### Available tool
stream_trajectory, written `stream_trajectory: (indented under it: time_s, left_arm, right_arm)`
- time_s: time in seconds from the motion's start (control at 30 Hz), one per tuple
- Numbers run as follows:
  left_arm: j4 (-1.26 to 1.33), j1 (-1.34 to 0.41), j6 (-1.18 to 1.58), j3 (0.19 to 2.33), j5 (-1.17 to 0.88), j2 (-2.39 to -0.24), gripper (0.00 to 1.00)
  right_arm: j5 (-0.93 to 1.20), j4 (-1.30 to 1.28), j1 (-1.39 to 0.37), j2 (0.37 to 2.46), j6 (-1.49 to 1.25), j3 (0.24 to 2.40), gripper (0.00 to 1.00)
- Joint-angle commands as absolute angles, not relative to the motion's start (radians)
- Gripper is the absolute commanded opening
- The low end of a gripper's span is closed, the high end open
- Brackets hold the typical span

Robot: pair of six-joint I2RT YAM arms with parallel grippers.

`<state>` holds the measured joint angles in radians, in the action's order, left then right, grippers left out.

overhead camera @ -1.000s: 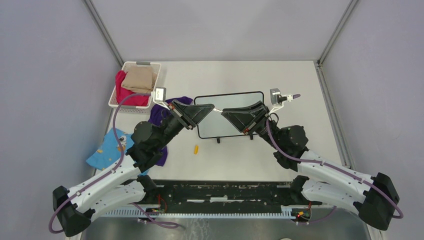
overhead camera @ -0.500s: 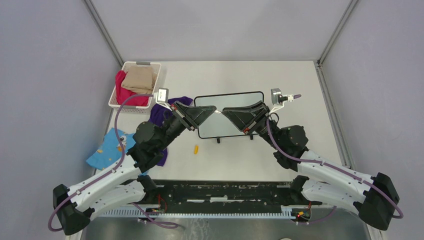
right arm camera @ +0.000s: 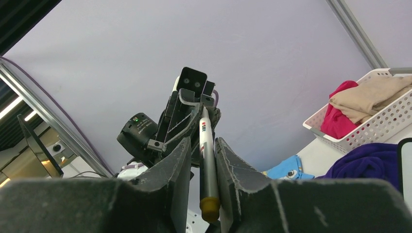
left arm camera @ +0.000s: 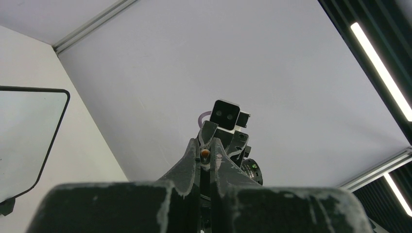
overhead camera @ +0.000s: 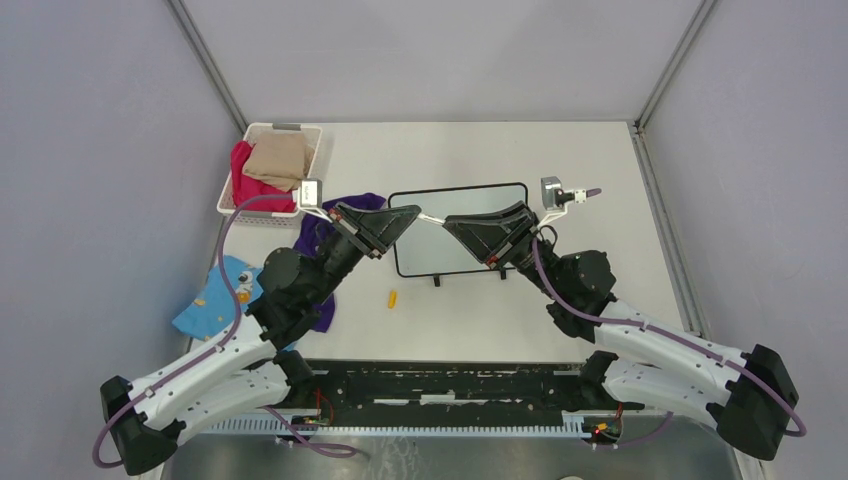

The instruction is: Write a sentence on the whiteboard

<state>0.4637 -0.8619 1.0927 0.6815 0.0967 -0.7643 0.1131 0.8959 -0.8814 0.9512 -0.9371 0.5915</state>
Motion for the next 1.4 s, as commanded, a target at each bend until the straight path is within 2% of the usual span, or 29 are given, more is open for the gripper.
stream_trajectory:
  time_s: [0.0,0.37,0.97,1.27,1.37]
  left_arm:
    - [0.488,-0.864,1.130,0.708,0.129,-0.774,0.02]
    - [0.506,-0.872,1.145,0.703,0.121,-0.794,0.02]
    - [0.506,-0.900,1.146,0.694,0.172,-0.808,0.02]
    - [0.506,-0.905,1.135,0.697,0.180,-0.814,0.02]
    - [0.506,-0.905,1.135,0.698,0.178,-0.822,0.02]
  right_arm:
    - [0.137,0.948,-0.884,0.958,-0.944,0.629,0.29]
    - [0.106,0.962,-0.885,0.954,-0.939,0.621,0.30]
    - [0.038,0.995,-0.884,0.950,-0.941,0.593,0.25]
    - [0.075,0.994,-0.884,0.971,-0.947,0.607,0.20]
    - [0.103,0.993,-0.884,0.977,-0.947,0.614,0.23]
